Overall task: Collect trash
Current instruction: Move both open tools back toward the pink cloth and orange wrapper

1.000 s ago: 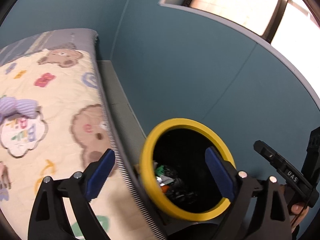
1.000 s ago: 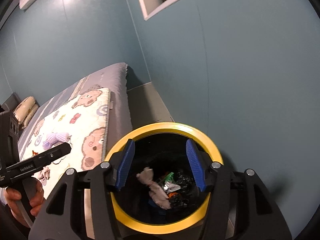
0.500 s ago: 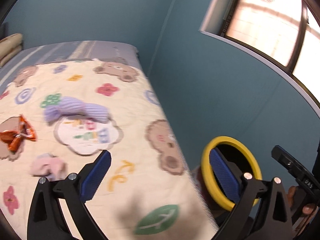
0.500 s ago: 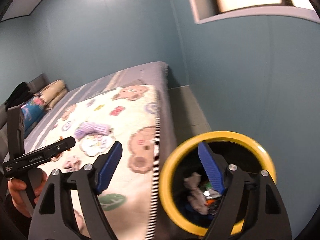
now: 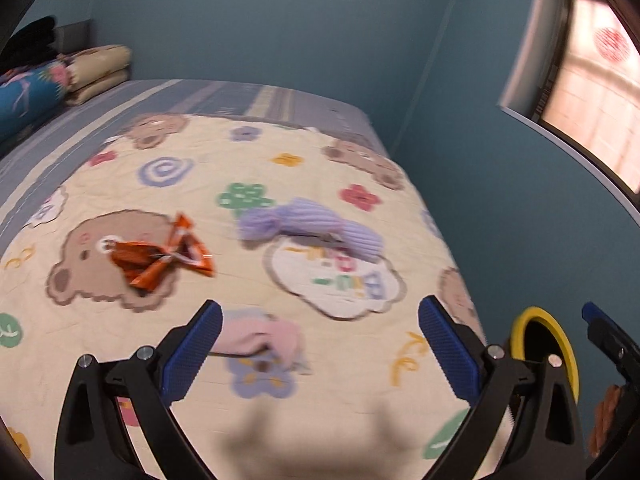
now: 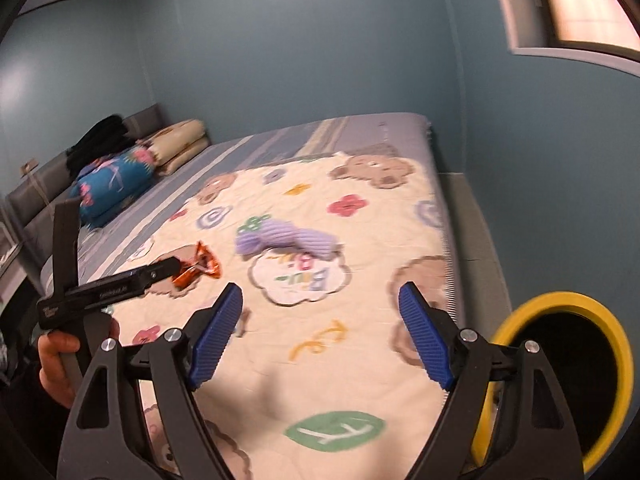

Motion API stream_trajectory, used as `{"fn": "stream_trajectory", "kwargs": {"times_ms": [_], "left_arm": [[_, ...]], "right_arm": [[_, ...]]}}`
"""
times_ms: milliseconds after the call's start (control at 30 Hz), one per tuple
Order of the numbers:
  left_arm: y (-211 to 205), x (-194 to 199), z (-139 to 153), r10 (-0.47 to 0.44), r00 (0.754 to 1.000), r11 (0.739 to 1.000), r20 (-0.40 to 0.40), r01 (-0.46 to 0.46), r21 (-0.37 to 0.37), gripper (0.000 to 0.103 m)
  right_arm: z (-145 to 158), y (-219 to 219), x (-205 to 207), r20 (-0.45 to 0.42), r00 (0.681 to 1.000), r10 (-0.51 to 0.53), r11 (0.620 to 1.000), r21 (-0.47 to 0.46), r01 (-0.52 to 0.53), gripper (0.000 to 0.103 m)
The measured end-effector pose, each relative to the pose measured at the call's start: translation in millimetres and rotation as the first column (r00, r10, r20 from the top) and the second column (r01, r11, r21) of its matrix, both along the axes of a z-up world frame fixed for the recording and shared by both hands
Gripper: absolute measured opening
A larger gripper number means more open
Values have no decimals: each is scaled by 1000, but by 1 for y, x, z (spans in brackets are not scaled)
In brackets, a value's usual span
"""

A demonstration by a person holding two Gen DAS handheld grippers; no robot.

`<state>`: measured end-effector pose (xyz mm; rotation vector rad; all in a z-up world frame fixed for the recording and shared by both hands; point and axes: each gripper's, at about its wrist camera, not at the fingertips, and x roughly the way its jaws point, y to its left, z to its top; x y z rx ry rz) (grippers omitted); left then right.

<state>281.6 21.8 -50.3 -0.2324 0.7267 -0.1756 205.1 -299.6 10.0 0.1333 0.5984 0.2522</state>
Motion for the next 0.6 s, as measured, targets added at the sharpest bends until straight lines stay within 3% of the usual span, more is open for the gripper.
{"fn": "stream_trajectory", "kwargs": {"times_ms": [267,600], "left_arm": [[67,17,-22,118,992,993,-35,-117,6,95],[123,43,-62,178,981,984,-70,-177,28,95]], "right_arm": [[-25,68,35,-55,992,116,993,-24,-118,78],[-78,148,79,-146,954,264,959,-66,-275,81]]}}
